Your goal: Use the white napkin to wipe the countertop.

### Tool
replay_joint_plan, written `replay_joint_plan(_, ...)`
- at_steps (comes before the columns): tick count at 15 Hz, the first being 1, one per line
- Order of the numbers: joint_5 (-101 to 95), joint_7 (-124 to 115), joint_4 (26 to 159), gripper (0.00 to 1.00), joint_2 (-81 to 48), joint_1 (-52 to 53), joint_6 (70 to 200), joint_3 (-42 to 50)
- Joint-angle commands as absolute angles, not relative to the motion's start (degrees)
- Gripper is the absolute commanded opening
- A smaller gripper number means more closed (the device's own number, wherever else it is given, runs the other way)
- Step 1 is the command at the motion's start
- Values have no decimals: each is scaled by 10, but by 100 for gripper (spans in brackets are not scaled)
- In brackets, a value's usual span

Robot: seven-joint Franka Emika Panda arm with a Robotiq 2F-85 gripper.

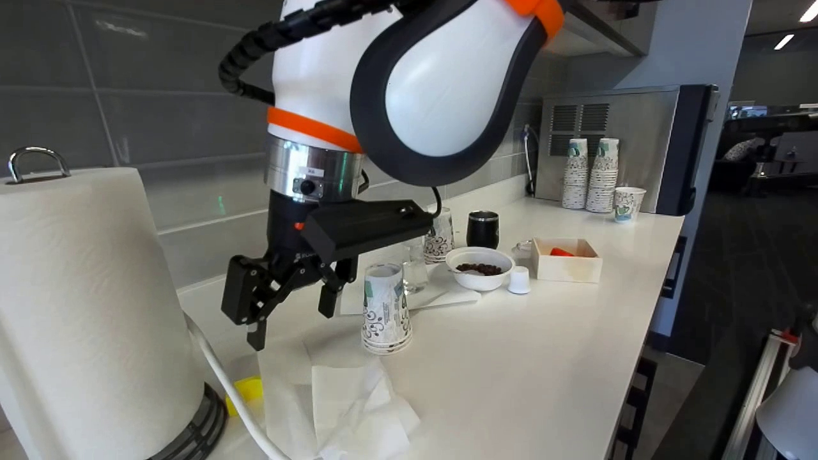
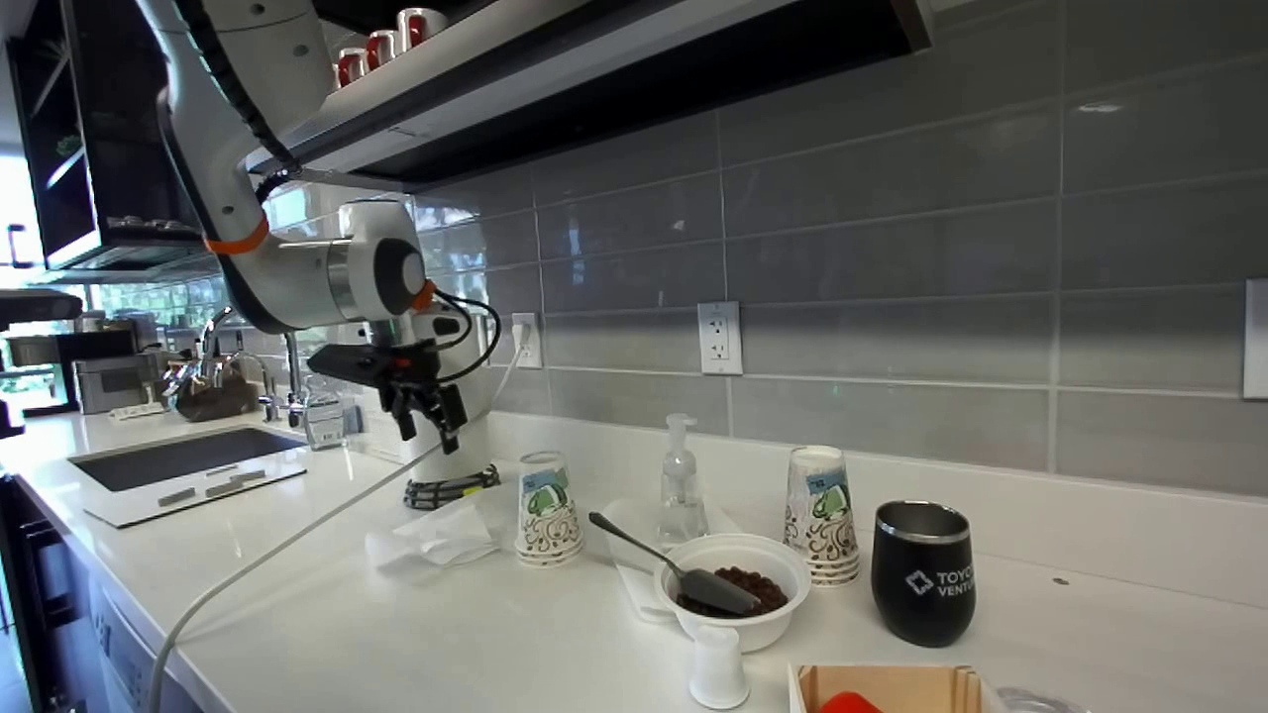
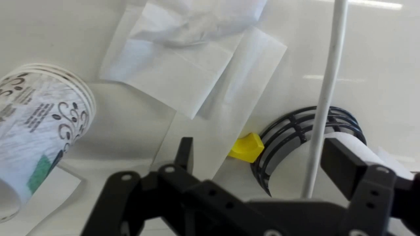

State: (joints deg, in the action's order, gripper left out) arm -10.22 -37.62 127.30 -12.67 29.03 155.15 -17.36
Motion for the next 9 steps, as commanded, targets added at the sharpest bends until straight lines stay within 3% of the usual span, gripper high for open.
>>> replay_joint_plan(1, -114, -373, 1293, 100, -76, 288, 1503, -162)
replay_joint_plan(9, -122, -384, 1308, 100, -44, 264, 1468, -165)
